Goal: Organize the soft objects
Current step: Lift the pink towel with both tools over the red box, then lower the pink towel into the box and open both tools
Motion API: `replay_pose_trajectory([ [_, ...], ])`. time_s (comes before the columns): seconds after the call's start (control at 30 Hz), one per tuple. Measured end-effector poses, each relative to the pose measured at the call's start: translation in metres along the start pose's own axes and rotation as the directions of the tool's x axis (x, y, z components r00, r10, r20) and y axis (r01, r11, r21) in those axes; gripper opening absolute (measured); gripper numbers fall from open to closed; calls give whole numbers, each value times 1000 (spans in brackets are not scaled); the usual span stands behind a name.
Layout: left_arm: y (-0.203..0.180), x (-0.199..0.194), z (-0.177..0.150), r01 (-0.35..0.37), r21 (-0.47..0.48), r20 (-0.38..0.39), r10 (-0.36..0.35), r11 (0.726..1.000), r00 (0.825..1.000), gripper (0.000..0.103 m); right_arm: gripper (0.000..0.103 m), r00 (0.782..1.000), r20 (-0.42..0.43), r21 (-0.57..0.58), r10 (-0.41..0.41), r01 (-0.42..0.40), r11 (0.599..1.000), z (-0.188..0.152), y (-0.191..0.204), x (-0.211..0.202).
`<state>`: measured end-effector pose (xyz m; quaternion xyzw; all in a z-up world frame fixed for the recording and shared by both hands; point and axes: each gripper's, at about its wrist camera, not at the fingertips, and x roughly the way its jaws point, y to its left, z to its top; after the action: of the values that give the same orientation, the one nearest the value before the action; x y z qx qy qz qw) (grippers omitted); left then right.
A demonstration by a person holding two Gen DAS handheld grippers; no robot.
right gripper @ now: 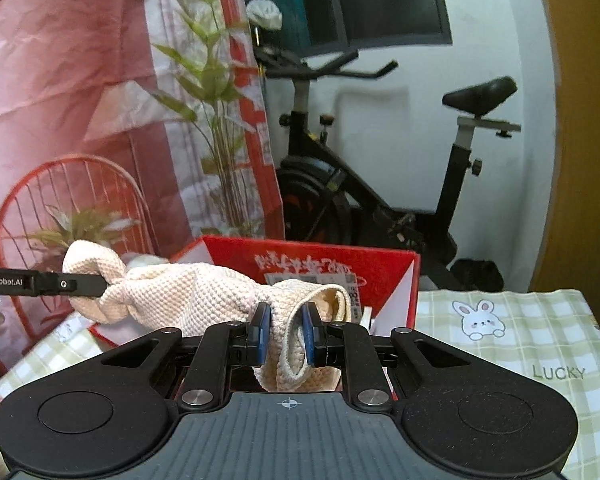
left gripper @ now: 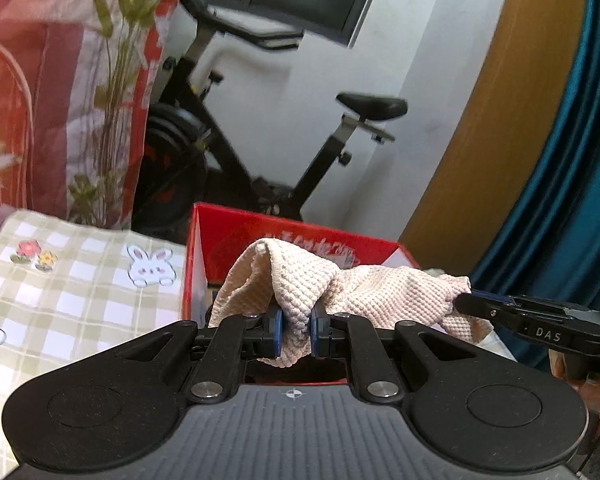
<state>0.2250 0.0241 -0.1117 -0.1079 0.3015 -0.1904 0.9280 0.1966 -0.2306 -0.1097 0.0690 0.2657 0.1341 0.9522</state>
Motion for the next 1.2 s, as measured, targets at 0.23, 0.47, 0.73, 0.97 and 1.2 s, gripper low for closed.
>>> replay_pose_trajectory([
  [0.23,4,35,-4,-29,54,-122,35,998,992,14,16,991,-135,-6,-5,4,1000,-12,-12,41],
  [0.47,6,54,-3,-53,80,-179,66,995,982,14,16,982,-186,-22,-15,11,1000,-14,-13,67],
  [0.73,8,61,-3,-68,93,-184,85,993,979,17,18,974,-223,-47,-46,36,998,-18,-11,79],
  [0.97,-8,49,1,-46,143,-118,63,989,991,76,46,980,-174,-80,-92,79,994,-14,-3,69],
  [1.2,-26,28,0,-73,185,-58,85,980,995,101,88,987,-118,-81,-108,98,992,-9,4,47],
])
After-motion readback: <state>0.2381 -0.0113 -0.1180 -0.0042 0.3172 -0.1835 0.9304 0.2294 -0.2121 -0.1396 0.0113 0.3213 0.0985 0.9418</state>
